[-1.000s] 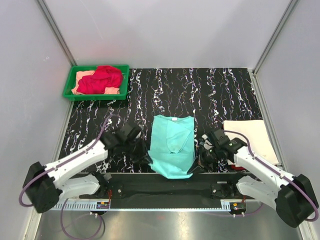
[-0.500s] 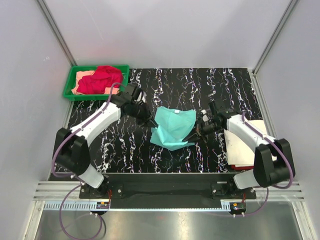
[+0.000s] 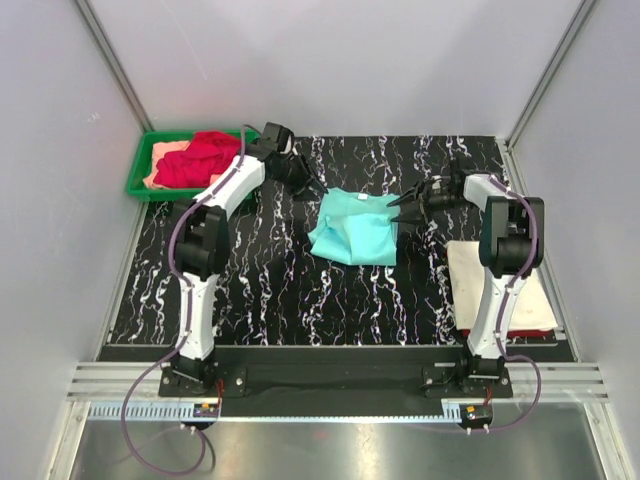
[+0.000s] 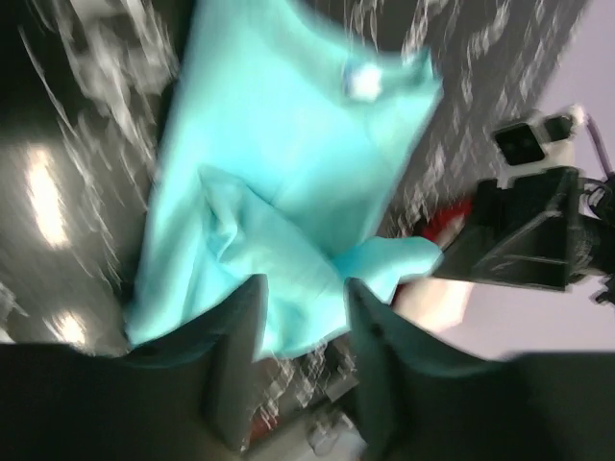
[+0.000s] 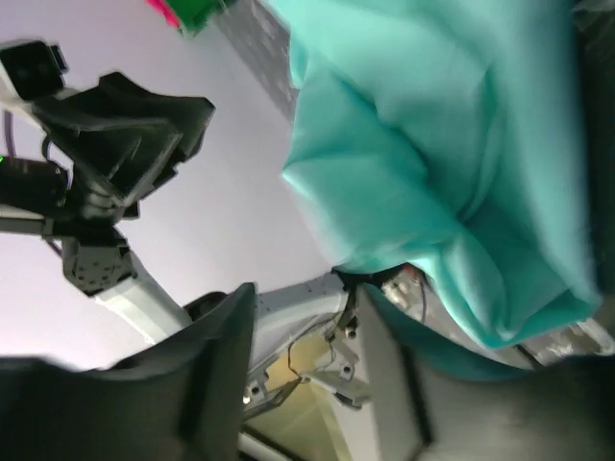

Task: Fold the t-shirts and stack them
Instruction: Fold the tshirt

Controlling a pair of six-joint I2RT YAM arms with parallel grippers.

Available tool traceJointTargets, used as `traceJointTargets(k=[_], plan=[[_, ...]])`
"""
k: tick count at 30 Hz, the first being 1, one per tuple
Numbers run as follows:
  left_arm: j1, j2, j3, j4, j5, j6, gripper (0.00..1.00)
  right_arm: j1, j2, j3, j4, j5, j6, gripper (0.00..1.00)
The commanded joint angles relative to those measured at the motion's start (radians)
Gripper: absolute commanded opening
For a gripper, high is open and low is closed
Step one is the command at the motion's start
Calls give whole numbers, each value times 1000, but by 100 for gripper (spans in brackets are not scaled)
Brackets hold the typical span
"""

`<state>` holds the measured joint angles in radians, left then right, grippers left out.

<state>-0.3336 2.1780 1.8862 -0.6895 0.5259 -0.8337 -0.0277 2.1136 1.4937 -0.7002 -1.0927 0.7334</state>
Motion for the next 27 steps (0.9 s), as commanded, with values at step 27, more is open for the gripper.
traceJointTargets(k=[27], plan=[[-305, -793, -759, 25, -320, 100, 52, 124, 327, 570, 13, 597, -239, 46]])
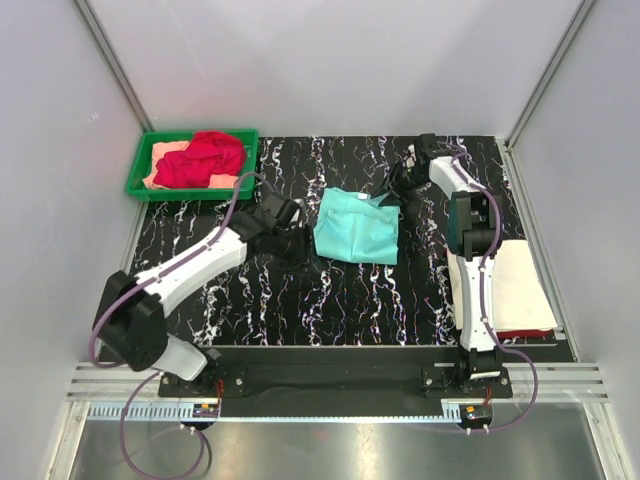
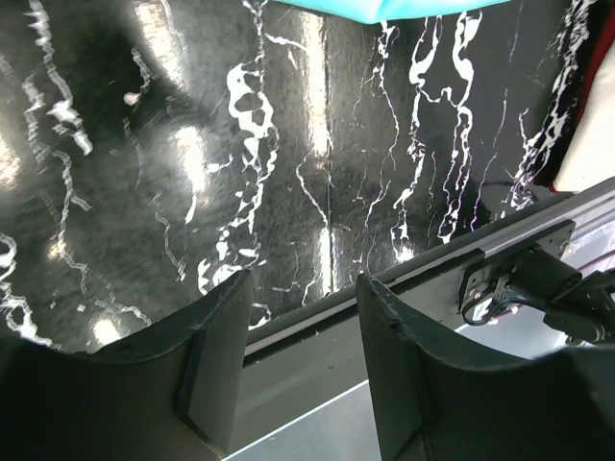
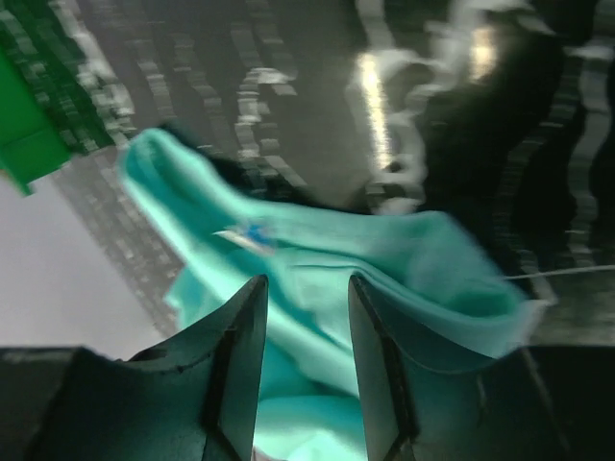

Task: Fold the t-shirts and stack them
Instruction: Fold the tshirt

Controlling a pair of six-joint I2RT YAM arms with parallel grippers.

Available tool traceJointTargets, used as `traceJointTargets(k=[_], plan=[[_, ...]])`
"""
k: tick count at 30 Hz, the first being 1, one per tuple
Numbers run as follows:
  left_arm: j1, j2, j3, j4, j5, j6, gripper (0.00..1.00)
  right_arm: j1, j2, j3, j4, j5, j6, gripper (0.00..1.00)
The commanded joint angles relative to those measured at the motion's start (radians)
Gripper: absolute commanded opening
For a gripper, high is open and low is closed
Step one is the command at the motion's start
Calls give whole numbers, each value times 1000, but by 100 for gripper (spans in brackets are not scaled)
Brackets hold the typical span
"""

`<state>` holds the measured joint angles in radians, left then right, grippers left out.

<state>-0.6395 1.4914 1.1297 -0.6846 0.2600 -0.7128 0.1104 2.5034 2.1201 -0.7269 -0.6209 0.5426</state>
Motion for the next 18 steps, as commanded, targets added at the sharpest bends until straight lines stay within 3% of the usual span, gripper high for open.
traceJointTargets(k=[1, 7, 10, 13, 18], plan=[[1, -114, -11, 14, -57, -23, 53, -15, -77, -75, 35, 139, -55, 46], [3, -198, -77, -52, -123, -69, 54, -6, -152, -271, 17, 214, -9, 47], [14, -237, -96, -70, -143, -92, 58, 35, -260, -457, 99, 199, 72, 50], [37, -253, -110, -93, -154, -112, 60, 89, -389, -656, 170, 194, 225, 52], [83, -258, -122, -96, -124, -131, 65, 282, -604, -946, 328, 148, 541, 59]])
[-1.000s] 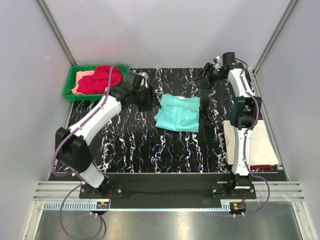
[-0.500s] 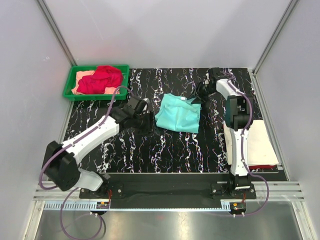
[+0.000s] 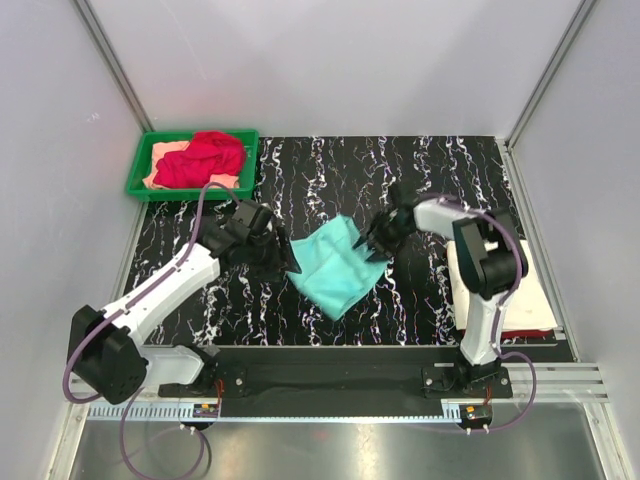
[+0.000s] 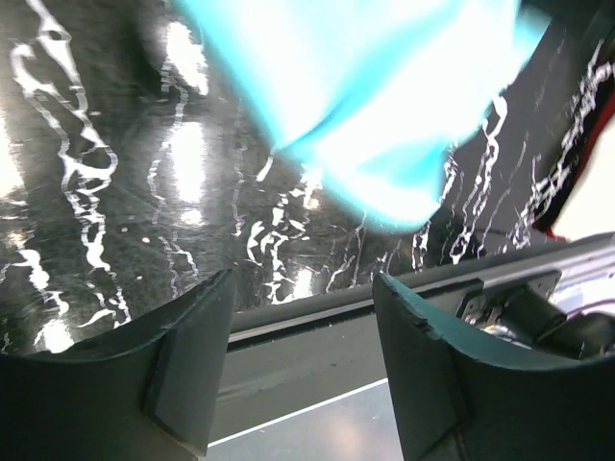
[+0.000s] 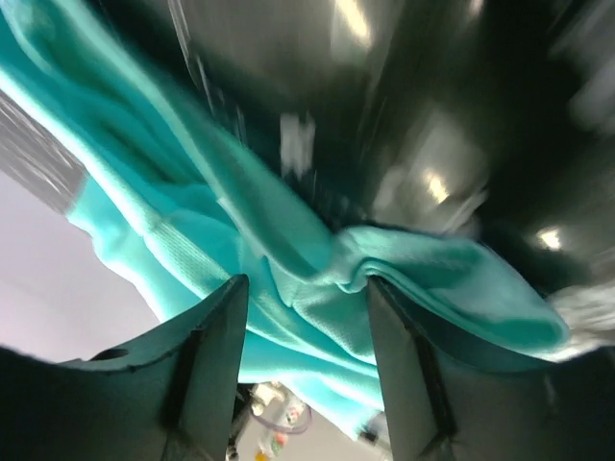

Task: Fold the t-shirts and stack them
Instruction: Fold the tshirt

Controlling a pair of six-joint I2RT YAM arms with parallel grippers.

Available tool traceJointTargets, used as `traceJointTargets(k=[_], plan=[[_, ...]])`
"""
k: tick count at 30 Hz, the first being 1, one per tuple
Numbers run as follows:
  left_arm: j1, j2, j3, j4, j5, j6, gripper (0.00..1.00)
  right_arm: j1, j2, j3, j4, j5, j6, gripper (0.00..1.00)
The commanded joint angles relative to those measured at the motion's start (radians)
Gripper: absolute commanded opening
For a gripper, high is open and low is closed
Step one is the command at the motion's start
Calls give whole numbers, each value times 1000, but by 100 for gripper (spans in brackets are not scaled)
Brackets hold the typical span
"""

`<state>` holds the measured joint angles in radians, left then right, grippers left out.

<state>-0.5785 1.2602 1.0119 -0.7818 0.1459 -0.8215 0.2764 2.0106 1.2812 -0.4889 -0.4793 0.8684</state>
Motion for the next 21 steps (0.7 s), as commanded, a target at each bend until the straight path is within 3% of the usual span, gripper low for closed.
traceJointTargets(k=[1, 4, 7, 10, 14, 21], plan=[[25, -21, 1, 3, -8, -21, 66, 144, -139, -135, 139, -5, 250, 61], [25, 1, 25, -8, 1, -8, 68, 245, -240, -186, 182, -33, 310, 63], [23, 62, 76, -37, 15, 12, 69, 259, -338, -210, 156, -56, 247, 65], [9, 114, 135, -98, -6, 39, 70, 247, -406, -194, 38, -4, 15, 68], [-32, 182, 195, -175, -174, 56, 70, 244, -449, -224, -24, 1, -170, 67], [-93, 320, 310, -251, -272, 76, 64, 244, -469, -306, -20, -82, -272, 63]])
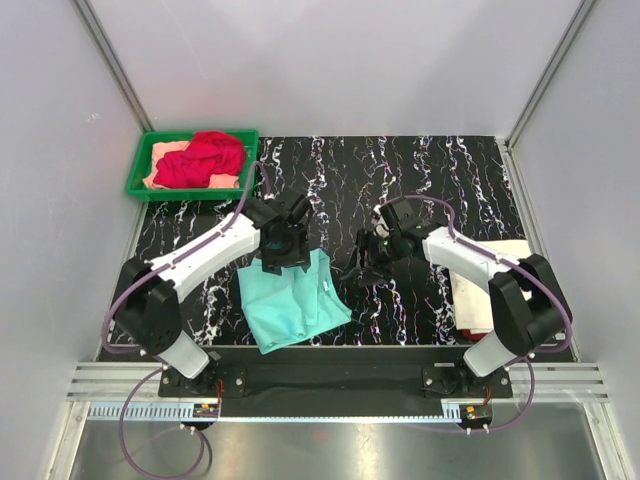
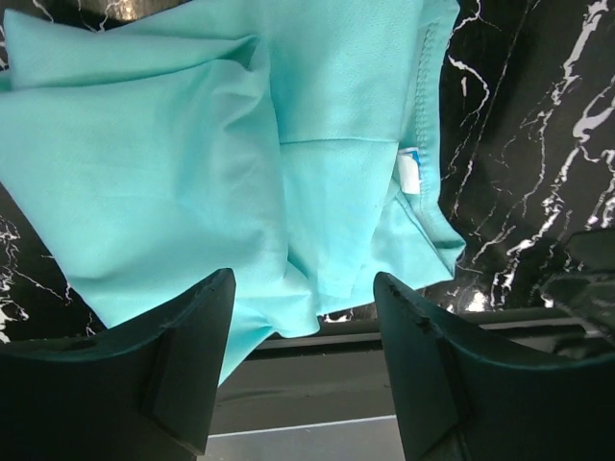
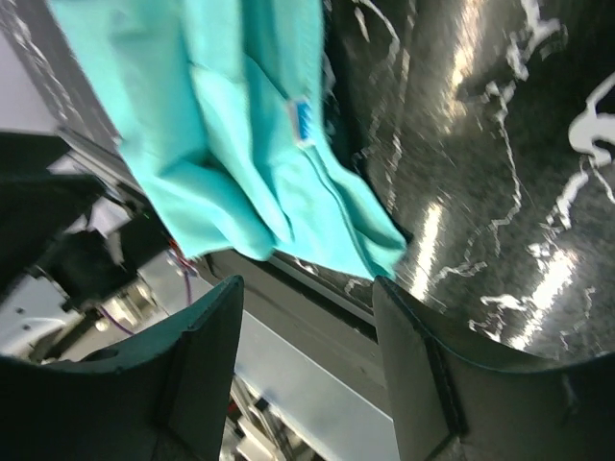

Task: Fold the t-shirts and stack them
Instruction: Fold the tshirt

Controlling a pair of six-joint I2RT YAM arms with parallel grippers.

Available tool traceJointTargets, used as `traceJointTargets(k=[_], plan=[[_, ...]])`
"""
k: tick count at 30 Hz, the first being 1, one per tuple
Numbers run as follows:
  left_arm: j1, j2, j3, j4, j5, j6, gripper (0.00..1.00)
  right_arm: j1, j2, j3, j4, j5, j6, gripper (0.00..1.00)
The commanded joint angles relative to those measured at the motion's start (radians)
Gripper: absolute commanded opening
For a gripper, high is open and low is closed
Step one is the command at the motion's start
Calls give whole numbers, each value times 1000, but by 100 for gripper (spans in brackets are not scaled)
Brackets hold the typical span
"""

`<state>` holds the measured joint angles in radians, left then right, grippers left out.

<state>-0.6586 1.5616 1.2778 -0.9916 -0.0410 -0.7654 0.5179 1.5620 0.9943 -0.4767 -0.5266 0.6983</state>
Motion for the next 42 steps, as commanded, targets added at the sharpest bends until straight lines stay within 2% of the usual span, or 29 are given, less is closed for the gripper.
traceJointTargets(k=[1, 5, 11, 17, 19, 23, 25, 27, 29, 33, 42], plan=[[-15, 20, 37, -27, -86, 17, 64, 2, -22, -26, -39, -33, -111, 63], [-16, 73, 18, -15, -126, 31, 64, 4, -10, -23, -46, -20, -163, 64], [-18, 149, 0, 16, -155, 48, 61, 8, 78, 35, 29, -90, -186, 64], [-15, 209, 18, 33, -149, 69, 50, 40, 222, 150, 114, -197, -158, 53], [-12, 224, 20, 33, -158, 78, 48, 48, 254, 187, 150, -210, -138, 47], [-3, 230, 8, 45, -163, 87, 42, 48, 351, 257, 171, -228, -125, 41], [1, 224, -1, 62, -163, 89, 34, 50, 378, 282, 194, -248, -106, 37], [2, 219, -1, 74, -155, 90, 28, 51, 426, 309, 217, -277, -95, 28], [5, 218, 2, 76, -155, 90, 17, 50, 476, 332, 216, -276, -94, 21], [7, 203, 18, 65, -154, 89, 1, 50, 547, 392, 202, -266, -106, 13], [5, 170, 159, -7, -135, 75, 0, 50, 659, 494, 86, -217, -178, 6]])
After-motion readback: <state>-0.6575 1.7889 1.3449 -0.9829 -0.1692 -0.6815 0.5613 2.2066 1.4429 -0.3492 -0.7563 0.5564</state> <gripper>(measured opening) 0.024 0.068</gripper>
